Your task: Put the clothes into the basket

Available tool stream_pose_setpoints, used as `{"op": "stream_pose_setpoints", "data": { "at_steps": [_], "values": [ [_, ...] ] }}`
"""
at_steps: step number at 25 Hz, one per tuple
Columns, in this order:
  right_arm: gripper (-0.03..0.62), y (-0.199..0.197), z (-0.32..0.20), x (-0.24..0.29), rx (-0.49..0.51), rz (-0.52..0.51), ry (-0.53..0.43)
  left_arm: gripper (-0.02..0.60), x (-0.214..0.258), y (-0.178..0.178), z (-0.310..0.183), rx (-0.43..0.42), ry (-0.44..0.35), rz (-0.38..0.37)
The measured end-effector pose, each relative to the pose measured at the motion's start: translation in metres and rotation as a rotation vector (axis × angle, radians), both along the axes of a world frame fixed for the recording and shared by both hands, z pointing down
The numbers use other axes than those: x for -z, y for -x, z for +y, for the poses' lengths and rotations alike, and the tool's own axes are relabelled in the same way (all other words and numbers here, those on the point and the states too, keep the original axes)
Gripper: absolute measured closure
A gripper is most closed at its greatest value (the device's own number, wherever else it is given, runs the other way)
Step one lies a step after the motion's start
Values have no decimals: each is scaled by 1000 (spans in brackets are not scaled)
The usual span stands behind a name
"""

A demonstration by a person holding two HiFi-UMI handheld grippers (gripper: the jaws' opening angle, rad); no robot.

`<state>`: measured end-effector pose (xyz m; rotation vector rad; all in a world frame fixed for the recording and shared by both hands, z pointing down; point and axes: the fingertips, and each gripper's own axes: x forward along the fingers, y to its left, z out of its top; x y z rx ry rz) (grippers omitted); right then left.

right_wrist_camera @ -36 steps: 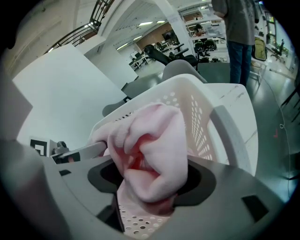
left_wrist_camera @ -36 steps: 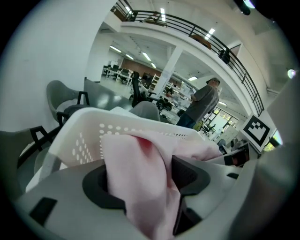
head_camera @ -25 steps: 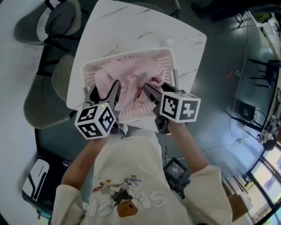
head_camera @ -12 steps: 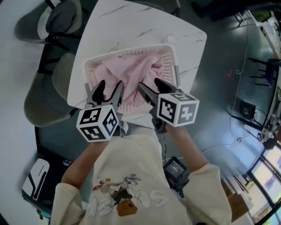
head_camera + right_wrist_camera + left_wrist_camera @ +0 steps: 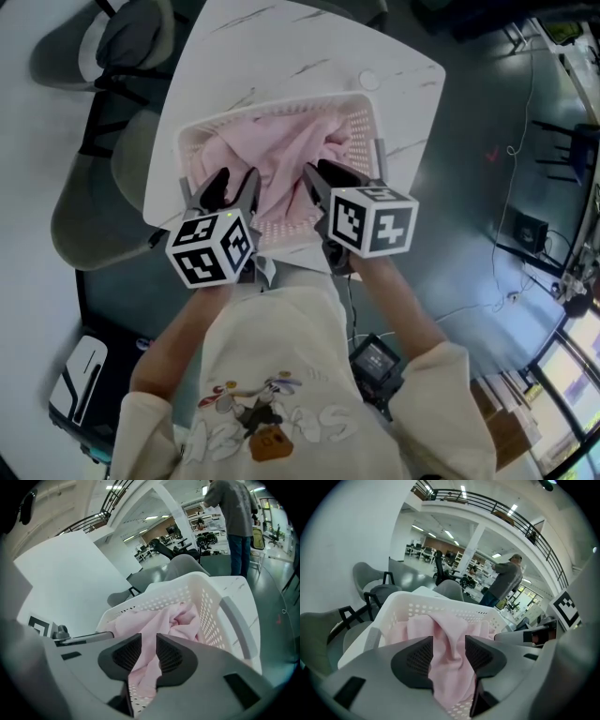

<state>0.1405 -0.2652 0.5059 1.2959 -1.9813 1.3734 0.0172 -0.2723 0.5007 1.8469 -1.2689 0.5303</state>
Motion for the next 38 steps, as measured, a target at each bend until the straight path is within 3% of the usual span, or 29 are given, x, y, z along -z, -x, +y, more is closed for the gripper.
{"op": "stream_pose_setpoints", "data": {
  "at_steps": [7, 15, 38],
  "values": [
    [516, 4, -11, -24, 33, 41, 66, 403, -31, 8, -6, 41, 86, -49],
    [514, 6, -21, -48, 58, 37, 131, 403, -62, 11, -12, 61, 161, -49],
    [516, -1, -19, -125, 84, 149, 229, 403, -131, 6, -15, 53, 217, -167]
  ]
}}
